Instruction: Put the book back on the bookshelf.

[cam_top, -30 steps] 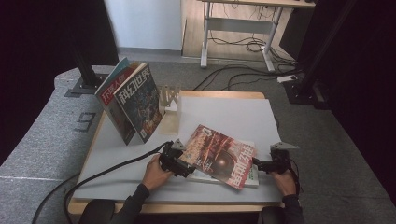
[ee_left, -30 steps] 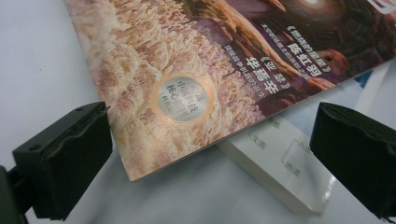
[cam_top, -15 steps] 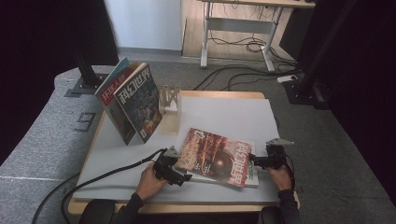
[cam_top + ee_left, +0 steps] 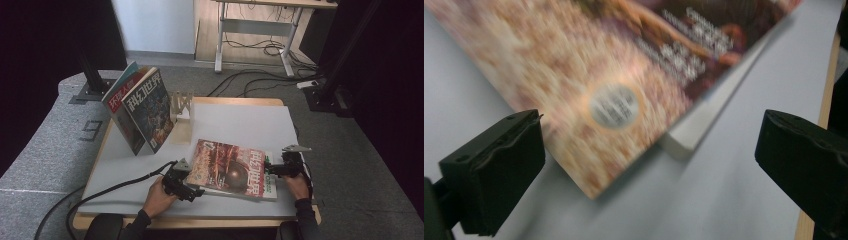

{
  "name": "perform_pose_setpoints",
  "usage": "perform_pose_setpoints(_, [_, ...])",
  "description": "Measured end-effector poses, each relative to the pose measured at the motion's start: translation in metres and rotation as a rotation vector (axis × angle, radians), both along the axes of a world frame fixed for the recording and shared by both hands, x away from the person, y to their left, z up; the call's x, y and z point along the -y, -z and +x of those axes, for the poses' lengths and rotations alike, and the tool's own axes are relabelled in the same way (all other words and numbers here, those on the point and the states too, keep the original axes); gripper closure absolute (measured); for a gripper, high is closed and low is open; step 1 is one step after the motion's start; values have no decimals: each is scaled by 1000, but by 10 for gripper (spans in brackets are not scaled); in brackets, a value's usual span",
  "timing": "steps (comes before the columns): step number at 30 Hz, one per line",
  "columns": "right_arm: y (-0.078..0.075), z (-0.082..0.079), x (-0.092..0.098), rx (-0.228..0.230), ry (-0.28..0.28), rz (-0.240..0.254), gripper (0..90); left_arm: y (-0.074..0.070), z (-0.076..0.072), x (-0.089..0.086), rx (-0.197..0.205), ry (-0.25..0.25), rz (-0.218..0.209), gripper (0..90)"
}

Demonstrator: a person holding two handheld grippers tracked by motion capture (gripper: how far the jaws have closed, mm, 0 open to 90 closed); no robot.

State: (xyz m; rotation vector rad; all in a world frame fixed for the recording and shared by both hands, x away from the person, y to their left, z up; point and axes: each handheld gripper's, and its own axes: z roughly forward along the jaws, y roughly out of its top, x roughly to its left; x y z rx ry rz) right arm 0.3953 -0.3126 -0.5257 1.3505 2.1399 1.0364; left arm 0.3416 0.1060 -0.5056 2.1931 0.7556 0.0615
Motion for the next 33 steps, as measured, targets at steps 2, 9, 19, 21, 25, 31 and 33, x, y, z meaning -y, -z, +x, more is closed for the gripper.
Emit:
perform_pose_setpoints(2, [0, -2, 0, -1, -4, 0, 34, -3, 6, 0, 15, -13, -21, 29])
perform_pose_setpoints(9, [-5, -10, -1, 14, -22, 18, 30, -6, 26, 6, 44, -23, -29, 50])
perform_pose_setpoints(19, [-9, -26, -17, 18, -92, 17, 7, -5, 49, 26, 68, 0, 26, 33])
perform_pose_setpoints(21, [-10, -30, -19, 20, -105, 19, 3, -5, 54, 30, 72, 4, 35, 28])
perform_pose_setpoints(25, [-9, -37, -24, 18, -129, 22, 0, -3, 62, 37, 78, 2, 43, 14])
perform_pose_setpoints(31, [-9, -48, -32, 18, -167, 19, 0, -1, 74, 49, 89, 5, 62, 3])
perform_pose_setpoints(33, [-9, -52, -35, 17, -179, 21, 0, -1, 78, 52, 91, -1, 46, 2])
